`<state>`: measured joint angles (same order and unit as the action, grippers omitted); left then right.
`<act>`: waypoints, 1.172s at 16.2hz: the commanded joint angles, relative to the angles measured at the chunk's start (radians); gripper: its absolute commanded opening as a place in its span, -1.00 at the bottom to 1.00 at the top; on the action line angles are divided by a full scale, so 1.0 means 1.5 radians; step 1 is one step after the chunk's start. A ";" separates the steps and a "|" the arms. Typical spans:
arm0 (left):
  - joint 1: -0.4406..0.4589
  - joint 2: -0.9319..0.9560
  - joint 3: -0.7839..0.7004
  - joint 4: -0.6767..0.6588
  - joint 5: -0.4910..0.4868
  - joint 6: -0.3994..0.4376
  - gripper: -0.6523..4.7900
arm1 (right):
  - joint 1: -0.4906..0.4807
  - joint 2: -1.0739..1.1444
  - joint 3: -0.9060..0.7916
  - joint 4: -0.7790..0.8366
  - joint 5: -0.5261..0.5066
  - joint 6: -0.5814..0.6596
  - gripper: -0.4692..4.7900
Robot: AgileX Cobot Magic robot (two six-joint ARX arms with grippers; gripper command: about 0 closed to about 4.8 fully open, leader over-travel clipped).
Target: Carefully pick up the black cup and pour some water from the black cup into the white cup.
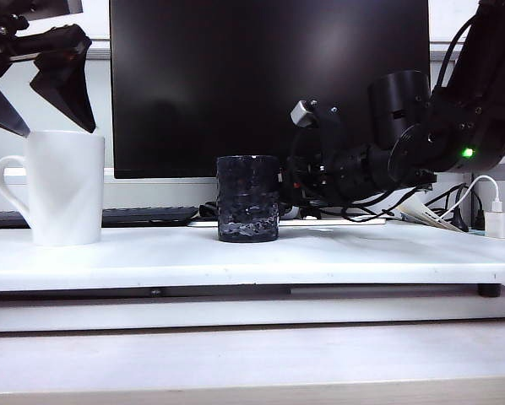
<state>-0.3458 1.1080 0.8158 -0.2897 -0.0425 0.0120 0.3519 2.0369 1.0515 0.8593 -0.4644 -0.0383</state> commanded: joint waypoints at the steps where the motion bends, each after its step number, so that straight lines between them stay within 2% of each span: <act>1: -0.001 -0.002 0.005 0.004 -0.004 0.005 1.00 | 0.002 -0.002 0.002 0.013 0.001 0.006 -0.37; 2: -0.001 -0.002 0.005 0.004 -0.004 0.005 1.00 | 0.002 -0.002 0.002 0.013 0.001 0.006 -0.57; 6: -0.001 -0.002 0.005 -0.006 -0.004 0.005 1.00 | 0.002 -0.002 0.001 0.003 0.002 0.006 -0.59; 8: -0.001 -0.002 0.005 -0.013 -0.004 0.005 1.00 | 0.002 -0.002 0.001 0.004 0.002 0.006 -0.85; 12: -0.001 -0.002 0.005 -0.010 -0.016 0.005 1.00 | 0.002 -0.003 0.001 0.004 0.012 0.010 -0.84; 16: -0.001 -0.019 0.006 0.001 -0.035 0.005 1.00 | 0.000 -0.038 0.001 -0.002 0.011 0.049 -0.84; 19: 0.015 -0.080 0.006 0.018 -0.061 0.026 1.00 | 0.001 -0.152 0.002 -0.095 0.011 0.061 -0.84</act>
<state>-0.3336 1.0111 0.8158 -0.2871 -0.1261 0.0444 0.3508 1.8515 1.0424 0.7109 -0.4408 0.0345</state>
